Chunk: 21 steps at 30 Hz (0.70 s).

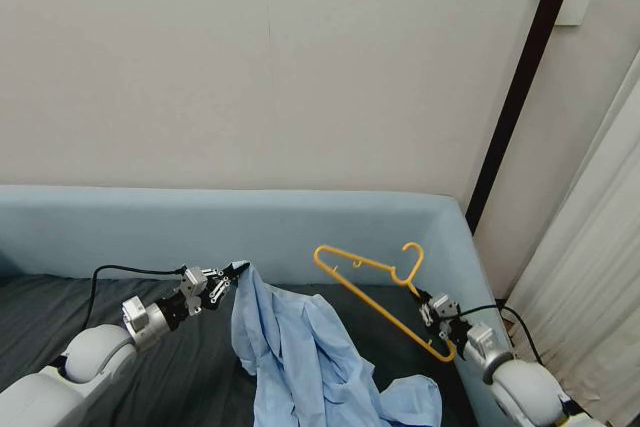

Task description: Pick up the clothes from the sofa and hang them on the clothes hanger.

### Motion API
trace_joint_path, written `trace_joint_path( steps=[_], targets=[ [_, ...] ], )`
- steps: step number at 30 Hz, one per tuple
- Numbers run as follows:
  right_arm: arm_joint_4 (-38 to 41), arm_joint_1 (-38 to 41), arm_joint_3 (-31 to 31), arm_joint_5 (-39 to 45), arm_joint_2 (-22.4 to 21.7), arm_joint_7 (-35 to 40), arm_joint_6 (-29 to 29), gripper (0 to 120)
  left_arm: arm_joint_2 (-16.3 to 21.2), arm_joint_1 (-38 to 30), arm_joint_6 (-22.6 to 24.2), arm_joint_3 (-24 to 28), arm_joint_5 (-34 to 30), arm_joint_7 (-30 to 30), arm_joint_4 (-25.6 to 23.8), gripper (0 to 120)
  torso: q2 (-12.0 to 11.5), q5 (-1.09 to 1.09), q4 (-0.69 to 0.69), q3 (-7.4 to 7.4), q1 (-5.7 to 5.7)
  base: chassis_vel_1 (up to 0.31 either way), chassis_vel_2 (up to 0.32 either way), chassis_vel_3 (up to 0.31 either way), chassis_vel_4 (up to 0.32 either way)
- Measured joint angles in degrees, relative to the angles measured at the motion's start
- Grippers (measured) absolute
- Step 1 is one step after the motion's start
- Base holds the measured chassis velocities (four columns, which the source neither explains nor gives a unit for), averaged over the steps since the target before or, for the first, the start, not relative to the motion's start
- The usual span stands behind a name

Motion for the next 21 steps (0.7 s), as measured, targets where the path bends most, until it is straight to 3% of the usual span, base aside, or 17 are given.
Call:
trace_joint_path(
  steps=[8,21],
  targets=[
    [6.4,-6.8,-1.2,-13.1,2.4,5.5,-1.9,5,1.5,0.3,0.5,-0.4,-1.2,1.3,-0.9,0,0.0,0.0,0.02,0.0,0.0,0.0,0.0,0.0,0.0],
    [9.3,-8.7,-5.5,-21.3,6.0,13.1,-6.5,5,1.7,1.1,1.6,-0.4,-1.9,1.1,-3.4,0,0.0,0.0,0.02,0.0,0.0,0.0,0.0,0.0,0.0]
  ],
)
